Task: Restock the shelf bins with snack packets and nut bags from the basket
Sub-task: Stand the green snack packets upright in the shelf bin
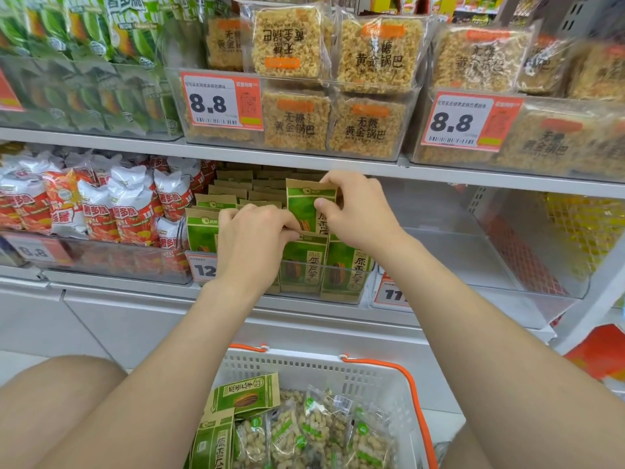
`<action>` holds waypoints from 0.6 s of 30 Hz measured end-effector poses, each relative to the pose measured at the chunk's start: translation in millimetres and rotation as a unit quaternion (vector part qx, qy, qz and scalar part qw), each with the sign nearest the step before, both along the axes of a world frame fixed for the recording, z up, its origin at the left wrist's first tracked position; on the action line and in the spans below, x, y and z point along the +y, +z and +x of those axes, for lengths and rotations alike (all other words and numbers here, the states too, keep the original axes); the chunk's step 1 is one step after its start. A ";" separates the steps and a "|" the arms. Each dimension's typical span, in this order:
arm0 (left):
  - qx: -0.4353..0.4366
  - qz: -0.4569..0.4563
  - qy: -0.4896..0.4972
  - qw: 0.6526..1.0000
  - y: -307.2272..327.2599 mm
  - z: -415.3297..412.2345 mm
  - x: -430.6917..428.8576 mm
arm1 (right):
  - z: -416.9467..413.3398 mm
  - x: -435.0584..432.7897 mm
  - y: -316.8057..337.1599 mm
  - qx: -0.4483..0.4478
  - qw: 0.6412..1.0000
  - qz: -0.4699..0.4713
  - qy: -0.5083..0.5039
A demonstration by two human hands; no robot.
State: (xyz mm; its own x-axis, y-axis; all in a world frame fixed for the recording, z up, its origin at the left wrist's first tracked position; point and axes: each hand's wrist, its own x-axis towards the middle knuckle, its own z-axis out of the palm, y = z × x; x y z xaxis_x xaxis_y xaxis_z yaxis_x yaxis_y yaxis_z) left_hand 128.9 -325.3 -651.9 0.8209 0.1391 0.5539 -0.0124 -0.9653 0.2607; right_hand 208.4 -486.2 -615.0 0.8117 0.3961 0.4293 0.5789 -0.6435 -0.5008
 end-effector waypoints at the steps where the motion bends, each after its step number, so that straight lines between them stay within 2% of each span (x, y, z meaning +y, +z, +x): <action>1: -0.008 -0.007 0.000 1.000 -0.4 1.1 0.3 | 2.7 -0.2 0.9 0.002 1.000 -0.005 -0.008; 5: -0.030 -0.034 -0.002 0.999 -3.1 5.9 -0.8 | 8.8 -1.3 0.5 0.028 0.998 -0.048 -0.042; 10: -0.043 -0.057 -0.002 0.997 -6.0 10.4 -1.0 | 11.7 7.5 -4.8 0.034 0.985 -0.161 -0.048; 15: -0.067 -0.042 -0.016 0.997 -10.4 12.3 -2.9 | 9.5 17.3 -3.2 -0.033 0.967 -0.253 -0.012; 18: -0.081 -0.013 -0.018 0.996 -14.2 12.6 -2.2 | 12.4 19.8 -4.7 -0.032 0.953 -0.301 0.008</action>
State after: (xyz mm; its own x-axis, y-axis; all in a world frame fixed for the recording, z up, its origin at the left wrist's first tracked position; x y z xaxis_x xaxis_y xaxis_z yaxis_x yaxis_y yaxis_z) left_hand 141.4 -327.5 -666.1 0.7259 0.1274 0.6759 -0.0904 -0.9565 0.2774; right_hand 220.8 -466.4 -619.7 0.7833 0.5985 0.1681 0.6080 -0.7939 -0.0067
